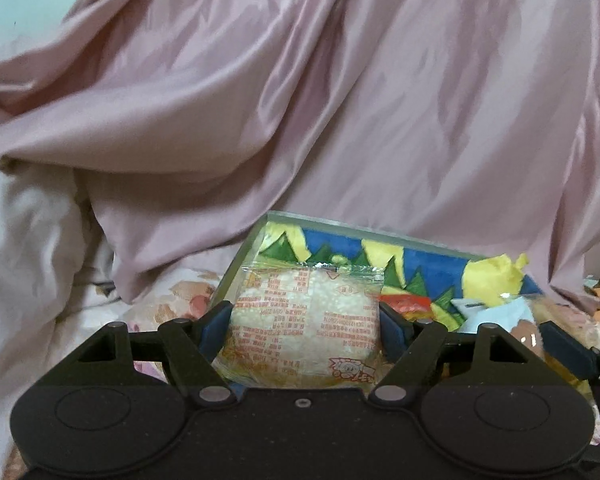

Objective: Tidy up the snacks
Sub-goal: 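Carry the biscuit and sausage pack over the grey tray with both tools, then lower the biscuit into the tray with left tool while right tool releases the sausages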

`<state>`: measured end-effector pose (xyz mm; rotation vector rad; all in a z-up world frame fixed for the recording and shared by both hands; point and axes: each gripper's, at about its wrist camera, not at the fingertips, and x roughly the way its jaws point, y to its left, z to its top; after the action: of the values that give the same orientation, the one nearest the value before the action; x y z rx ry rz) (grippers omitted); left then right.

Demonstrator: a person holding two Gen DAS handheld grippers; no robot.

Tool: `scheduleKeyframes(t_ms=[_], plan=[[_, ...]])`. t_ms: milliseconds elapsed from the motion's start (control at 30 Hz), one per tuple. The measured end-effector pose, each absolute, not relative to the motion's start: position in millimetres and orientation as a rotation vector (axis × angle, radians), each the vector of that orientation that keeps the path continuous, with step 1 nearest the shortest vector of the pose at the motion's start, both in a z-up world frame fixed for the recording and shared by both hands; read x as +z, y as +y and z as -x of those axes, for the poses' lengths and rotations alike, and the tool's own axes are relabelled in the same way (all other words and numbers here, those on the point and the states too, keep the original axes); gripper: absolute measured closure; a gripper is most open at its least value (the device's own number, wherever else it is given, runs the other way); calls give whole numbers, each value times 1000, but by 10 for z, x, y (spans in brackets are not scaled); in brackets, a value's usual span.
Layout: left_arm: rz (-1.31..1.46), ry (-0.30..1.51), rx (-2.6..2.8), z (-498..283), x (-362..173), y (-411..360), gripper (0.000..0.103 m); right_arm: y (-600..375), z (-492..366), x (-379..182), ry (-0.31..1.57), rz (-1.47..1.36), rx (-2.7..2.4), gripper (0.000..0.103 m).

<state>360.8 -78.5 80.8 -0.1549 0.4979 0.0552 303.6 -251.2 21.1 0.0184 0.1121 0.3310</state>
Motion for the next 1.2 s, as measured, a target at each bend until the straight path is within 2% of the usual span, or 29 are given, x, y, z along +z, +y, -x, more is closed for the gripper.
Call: scheduleKeyframes(t_ms=[433,700,867,1200], plan=[[181,575,106,-3780,533,-768,25,-2482,-3312,11,199,-98,354,15],[149,559,117,-3724,619,-764,10,-2483,-3325,-41,214,-86,356,11],[137,539,121,-3635,699,-783,1,-2475,-3284,15,192,-81,363,2],[198,528,159,-3337,949,-755,1,-2527,-3076,230,152,-35,318,0]])
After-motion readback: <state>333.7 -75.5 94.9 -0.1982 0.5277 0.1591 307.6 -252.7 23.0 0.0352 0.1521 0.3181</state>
